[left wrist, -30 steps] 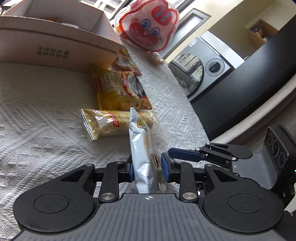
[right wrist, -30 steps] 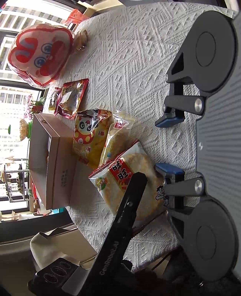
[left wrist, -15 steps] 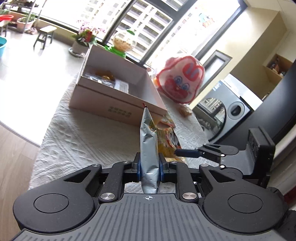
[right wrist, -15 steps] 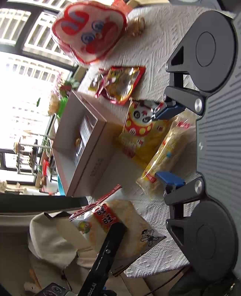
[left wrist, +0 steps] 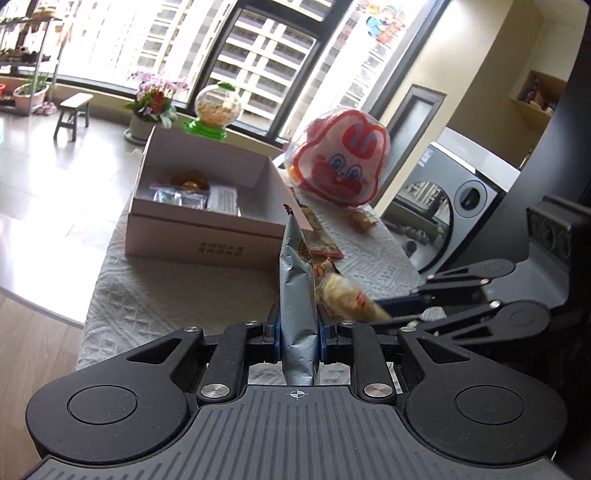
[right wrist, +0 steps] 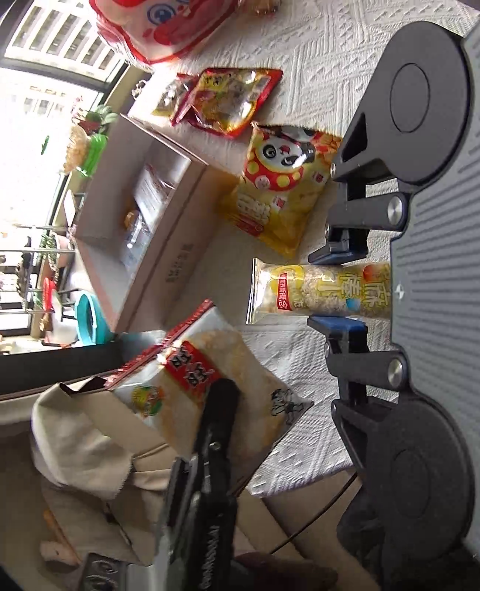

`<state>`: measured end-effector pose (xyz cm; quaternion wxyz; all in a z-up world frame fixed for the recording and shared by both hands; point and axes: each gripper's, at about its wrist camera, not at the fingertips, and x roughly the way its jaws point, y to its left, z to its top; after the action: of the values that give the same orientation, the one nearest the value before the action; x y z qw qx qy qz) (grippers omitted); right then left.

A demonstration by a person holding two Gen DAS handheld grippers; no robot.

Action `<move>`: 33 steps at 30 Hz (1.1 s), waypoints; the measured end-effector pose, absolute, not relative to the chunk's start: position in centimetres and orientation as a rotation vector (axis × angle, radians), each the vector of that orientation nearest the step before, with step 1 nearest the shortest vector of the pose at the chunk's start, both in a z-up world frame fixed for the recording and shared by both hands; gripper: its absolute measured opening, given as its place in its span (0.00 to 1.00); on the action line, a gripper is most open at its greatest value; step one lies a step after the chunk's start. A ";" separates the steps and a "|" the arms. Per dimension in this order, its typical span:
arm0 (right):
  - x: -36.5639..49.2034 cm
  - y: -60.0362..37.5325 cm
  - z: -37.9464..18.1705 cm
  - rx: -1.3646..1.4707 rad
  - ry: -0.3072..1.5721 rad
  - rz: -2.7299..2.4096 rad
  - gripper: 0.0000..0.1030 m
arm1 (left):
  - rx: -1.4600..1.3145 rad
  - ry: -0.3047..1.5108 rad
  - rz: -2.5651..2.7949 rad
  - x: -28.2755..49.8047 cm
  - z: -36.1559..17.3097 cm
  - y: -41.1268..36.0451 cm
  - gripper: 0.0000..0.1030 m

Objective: Organize snacks
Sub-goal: 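Carry both snacks into the pink box and open both tools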

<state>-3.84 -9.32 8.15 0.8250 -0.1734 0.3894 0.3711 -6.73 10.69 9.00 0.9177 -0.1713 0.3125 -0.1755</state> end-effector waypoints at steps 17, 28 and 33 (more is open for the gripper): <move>13.2 -5.8 16.4 -0.025 0.714 0.614 0.27 | -0.515 0.547 -0.327 9.5 12.7 16.5 0.21; 18.0 -6.9 9.8 0.017 0.754 0.598 0.39 | -0.441 0.547 -0.182 10.9 10.0 16.9 0.24; 19.1 -11.6 11.4 -0.061 0.562 0.392 0.76 | -0.431 0.519 -0.315 8.6 10.9 13.8 0.24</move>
<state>19.06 -11.64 11.42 0.9415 -0.0298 0.2754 0.1920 8.60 13.84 10.91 0.9315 -0.2105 0.2534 -0.1539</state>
